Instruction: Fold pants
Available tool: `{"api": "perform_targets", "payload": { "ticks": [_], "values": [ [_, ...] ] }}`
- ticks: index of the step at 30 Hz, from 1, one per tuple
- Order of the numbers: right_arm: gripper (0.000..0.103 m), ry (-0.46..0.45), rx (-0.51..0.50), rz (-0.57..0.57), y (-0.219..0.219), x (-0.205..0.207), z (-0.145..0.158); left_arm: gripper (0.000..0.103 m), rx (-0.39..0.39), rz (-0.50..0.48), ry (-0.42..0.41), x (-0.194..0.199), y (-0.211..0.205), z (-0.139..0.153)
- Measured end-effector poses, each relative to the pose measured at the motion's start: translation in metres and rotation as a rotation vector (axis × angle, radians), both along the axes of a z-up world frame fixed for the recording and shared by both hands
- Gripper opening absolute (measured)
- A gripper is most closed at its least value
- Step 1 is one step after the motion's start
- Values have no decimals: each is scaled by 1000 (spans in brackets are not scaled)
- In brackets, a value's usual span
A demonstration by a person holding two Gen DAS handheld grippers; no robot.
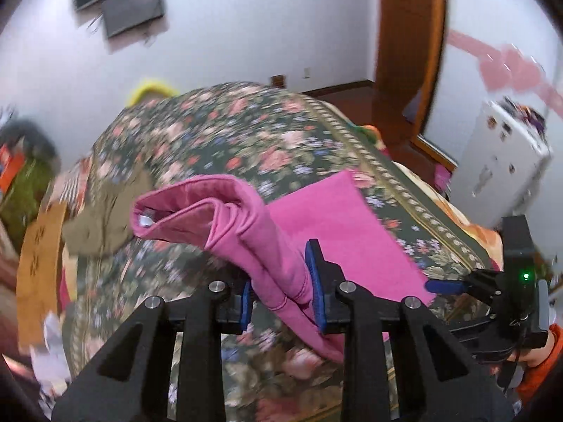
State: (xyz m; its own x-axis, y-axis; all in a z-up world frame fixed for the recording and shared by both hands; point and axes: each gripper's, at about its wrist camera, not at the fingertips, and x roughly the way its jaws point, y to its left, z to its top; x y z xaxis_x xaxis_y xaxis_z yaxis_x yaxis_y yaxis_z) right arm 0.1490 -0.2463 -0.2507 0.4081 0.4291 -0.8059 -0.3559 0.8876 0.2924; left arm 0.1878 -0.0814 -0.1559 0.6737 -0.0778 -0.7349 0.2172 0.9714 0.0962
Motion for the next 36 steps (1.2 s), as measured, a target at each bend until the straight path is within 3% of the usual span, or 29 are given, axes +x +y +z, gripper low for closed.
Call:
{"api": "perform_targets", "payload": {
  "ticks": [4, 9, 15, 21, 24, 26, 30, 33, 36],
  "values": [
    [61, -3, 20, -4, -1, 1, -1, 24, -5, -100, 58, 8, -33, -8],
    [61, -11, 41, -25, -10, -4, 4, 18, -98, -174, 225, 26, -56, -32],
    [61, -8, 39, -84, -32, -10, 5, 17, -196, -184, 347, 38, -68, -54],
    [61, -7, 34, -98, -40, -15, 5, 19, -211, -184, 401, 42, -73, -70],
    [61, -14, 36, -107, -42, -16, 8, 38, -217, -191, 453, 43, -74, -76],
    [61, -19, 35, -116, -42, -17, 10, 57, -196, -187, 450, 42, -75, -76],
    [61, -29, 40, -134, -42, -18, 16, 59, -200, -180, 441, 40, -69, -68],
    [61, -33, 56, -164, -43, -16, 22, 62, -265, -153, 451, 39, -55, -52],
    [61, -60, 77, -181, -44, -14, 35, 73, -278, -149, 387, 36, -41, -31]
  ]
}}
